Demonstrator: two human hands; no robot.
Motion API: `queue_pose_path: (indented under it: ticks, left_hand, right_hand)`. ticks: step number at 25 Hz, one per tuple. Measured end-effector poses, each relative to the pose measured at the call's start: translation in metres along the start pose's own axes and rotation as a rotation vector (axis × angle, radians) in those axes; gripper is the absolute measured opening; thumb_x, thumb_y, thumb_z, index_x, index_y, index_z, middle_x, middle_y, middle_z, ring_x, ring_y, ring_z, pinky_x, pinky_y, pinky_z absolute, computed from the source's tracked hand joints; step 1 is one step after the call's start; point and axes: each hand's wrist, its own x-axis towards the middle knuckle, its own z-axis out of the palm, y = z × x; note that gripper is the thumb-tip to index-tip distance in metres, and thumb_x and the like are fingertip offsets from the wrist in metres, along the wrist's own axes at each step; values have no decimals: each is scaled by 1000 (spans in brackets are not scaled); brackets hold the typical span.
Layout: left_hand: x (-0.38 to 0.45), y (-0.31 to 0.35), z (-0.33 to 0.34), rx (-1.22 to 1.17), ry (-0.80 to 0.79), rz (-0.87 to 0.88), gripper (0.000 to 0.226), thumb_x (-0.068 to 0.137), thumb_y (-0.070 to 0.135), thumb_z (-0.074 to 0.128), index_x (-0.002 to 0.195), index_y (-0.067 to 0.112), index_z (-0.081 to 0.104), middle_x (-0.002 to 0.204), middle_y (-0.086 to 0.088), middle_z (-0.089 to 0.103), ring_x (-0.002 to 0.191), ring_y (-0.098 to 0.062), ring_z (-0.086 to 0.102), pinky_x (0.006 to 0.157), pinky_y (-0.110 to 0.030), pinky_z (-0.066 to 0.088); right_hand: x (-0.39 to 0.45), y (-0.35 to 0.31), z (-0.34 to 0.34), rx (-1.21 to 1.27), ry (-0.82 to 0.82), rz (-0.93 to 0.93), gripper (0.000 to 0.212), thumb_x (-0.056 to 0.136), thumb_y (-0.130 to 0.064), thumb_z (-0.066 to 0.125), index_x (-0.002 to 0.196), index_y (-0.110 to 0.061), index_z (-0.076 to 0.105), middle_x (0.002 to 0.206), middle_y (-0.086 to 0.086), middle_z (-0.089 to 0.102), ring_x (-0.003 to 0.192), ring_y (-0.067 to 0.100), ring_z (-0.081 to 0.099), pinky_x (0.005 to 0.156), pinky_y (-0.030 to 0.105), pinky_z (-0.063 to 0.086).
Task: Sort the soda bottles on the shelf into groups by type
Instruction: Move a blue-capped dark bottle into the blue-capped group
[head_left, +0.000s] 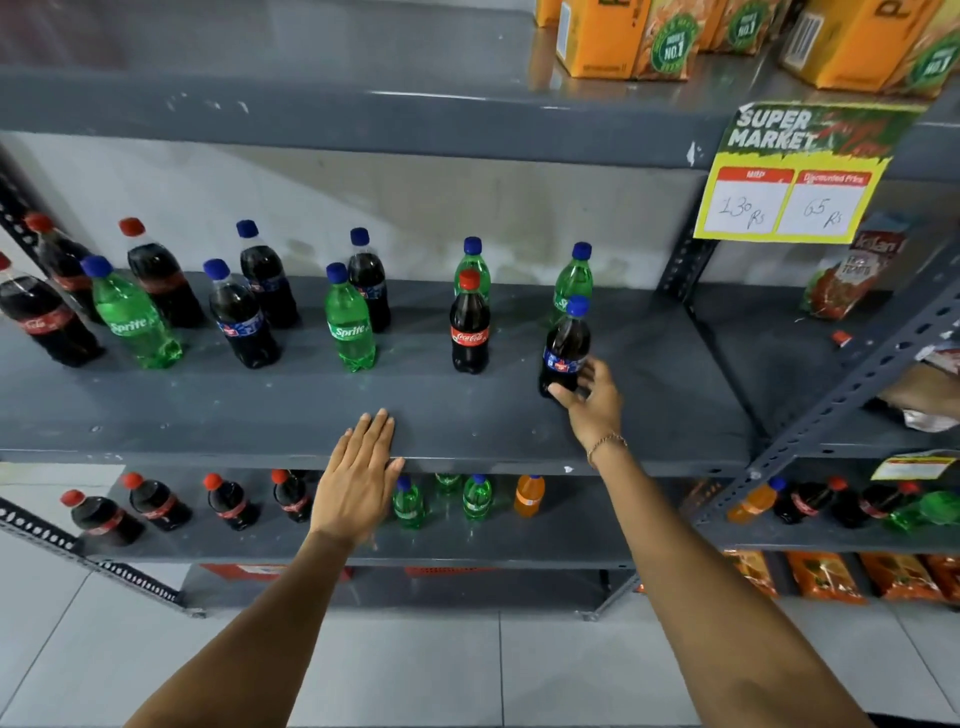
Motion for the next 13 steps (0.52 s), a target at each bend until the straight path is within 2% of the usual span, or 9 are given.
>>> queue_pose_path:
  ticks: [6,9,13]
  left_hand:
    - [-7,-69,-19,-5,12,-33,76,94,52,2,141,0,31,150,-16,31,141,-28,22,115,-42,16]
    - [-15,-105,-30,-16,-4,-59,74,95,51,4,141,0,32,149,-17,32,140,-29,23,115,-42,16]
    - [-17,-139,-43,-4,-6,-54,73,96,50,7,140,-2,34,148,-19,35,139,-32,26,114,-44,20]
  right_hand:
    - [-51,-9,59,-86,-136,-26,51,65,-12,80,108,-13,52,99,-2,60,89,11,57,78,21,48]
    - [-72,-18,107,-75,-184,-50,47,64,-11,81,102,-15,53,95,-1,63,82,6,60,71,9,49]
    - [-92,-37,177,-58,-257,-57,46,64,-10,81,100,-15,53,96,1,65,84,9,61,72,11,50]
